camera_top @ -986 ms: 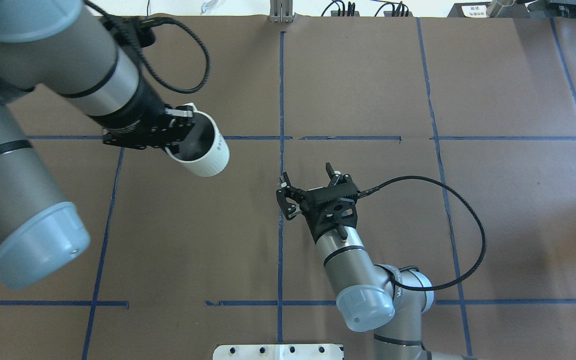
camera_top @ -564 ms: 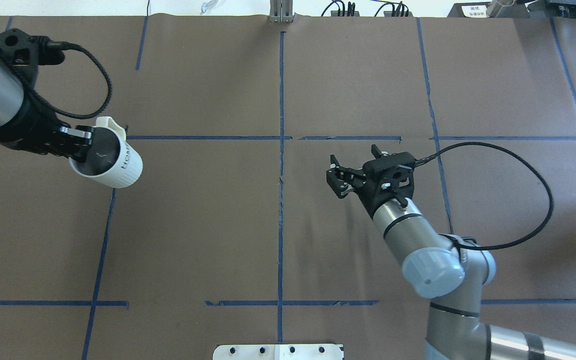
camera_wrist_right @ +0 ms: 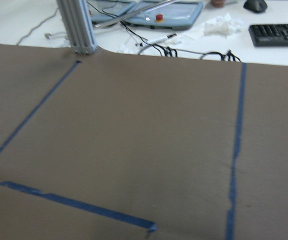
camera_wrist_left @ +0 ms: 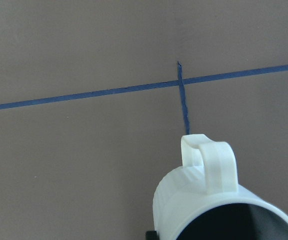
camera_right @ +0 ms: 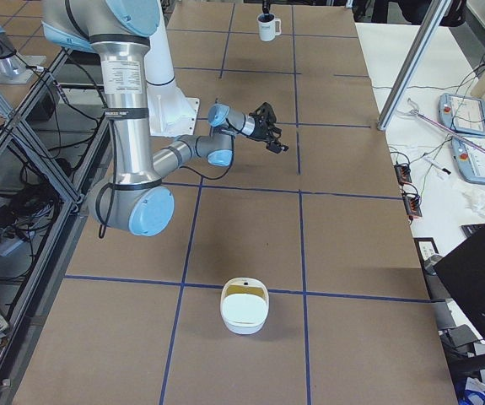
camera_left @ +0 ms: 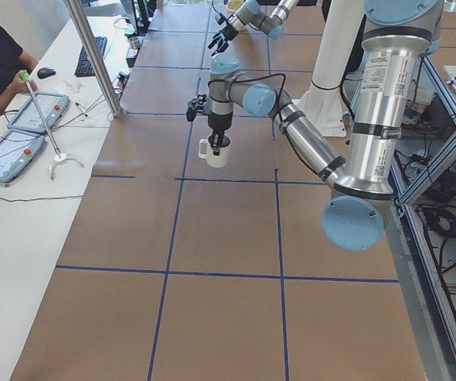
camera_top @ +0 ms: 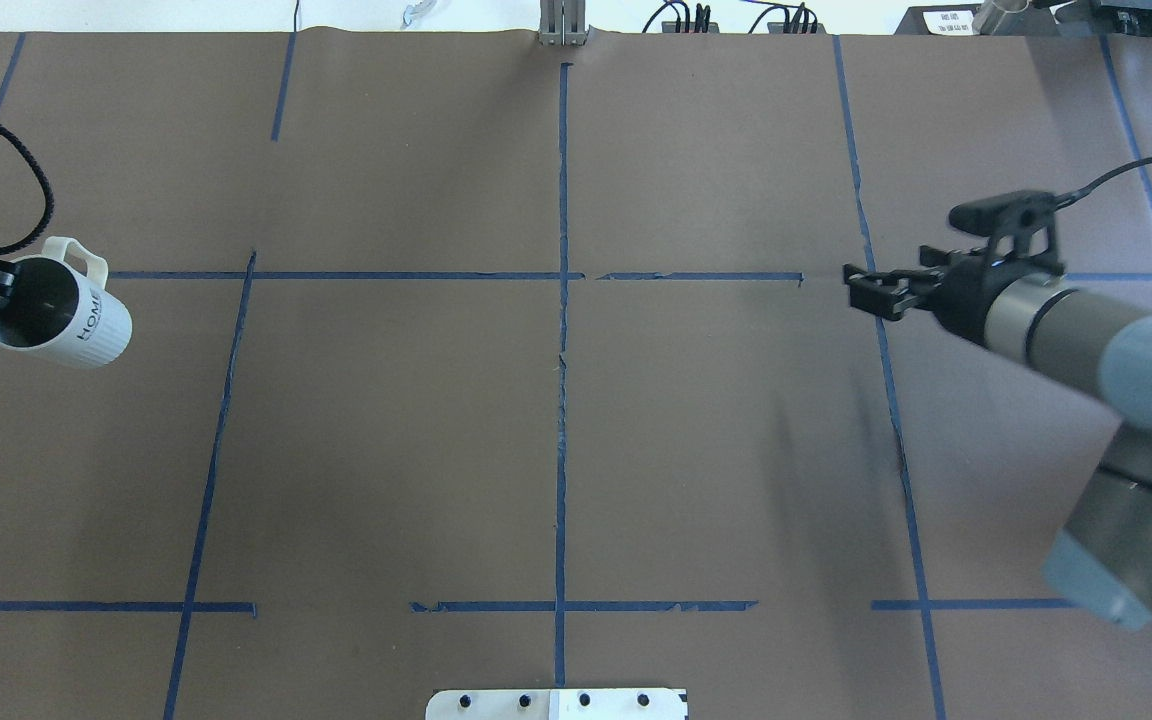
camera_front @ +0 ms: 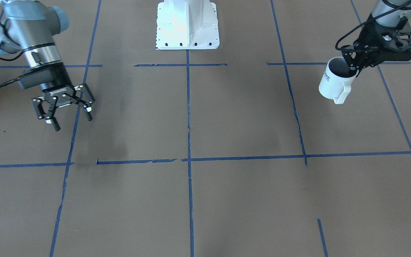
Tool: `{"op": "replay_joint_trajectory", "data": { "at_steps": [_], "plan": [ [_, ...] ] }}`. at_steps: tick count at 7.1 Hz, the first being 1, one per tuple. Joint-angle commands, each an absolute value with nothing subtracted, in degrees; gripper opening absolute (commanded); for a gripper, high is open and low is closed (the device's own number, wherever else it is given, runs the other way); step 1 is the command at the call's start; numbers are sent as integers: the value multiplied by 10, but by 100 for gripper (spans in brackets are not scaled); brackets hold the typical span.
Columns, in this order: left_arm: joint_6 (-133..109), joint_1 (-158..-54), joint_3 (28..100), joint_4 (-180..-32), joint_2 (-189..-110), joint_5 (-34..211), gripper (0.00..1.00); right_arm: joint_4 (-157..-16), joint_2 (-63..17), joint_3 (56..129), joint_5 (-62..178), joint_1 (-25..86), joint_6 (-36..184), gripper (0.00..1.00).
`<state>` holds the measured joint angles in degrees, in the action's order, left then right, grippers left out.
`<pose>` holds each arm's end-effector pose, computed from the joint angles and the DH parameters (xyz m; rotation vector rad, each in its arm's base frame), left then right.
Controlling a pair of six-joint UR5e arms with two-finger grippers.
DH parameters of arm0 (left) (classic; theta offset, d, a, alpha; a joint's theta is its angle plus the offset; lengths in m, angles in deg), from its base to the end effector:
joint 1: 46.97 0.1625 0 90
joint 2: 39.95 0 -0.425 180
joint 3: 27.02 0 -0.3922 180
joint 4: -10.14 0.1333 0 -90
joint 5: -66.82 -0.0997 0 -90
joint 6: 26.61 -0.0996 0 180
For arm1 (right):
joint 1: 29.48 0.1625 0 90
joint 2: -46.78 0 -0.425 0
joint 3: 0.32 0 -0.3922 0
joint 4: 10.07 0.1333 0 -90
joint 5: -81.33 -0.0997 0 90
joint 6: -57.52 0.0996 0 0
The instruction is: Left arm hands cup to right arm to dump lemon
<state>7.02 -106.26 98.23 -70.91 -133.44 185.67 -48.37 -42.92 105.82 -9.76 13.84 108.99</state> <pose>0.1625 -0.4404 0.3675 0.1686 0.6871 0.0821 -0.2794 -0.4441 0.4210 0.7665 -0.9097 0.0622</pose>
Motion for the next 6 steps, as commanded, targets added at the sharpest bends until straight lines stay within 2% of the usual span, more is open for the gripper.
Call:
{"op": "replay_joint_trajectory", "data": {
  "at_steps": [1,4,6],
  "plan": [
    [-46,-1145,878,-785,-1303,1962,0,-571,-472,1063,-394,363,946,100],
    [-45,-1149,815,-797,-1305,1985,0,-784,-486,1062,-552,528,724,100],
    [90,-1143,735,-996,-1288,1980,0,-835,-481,1065,-577,538,697,100]
  ]
}}
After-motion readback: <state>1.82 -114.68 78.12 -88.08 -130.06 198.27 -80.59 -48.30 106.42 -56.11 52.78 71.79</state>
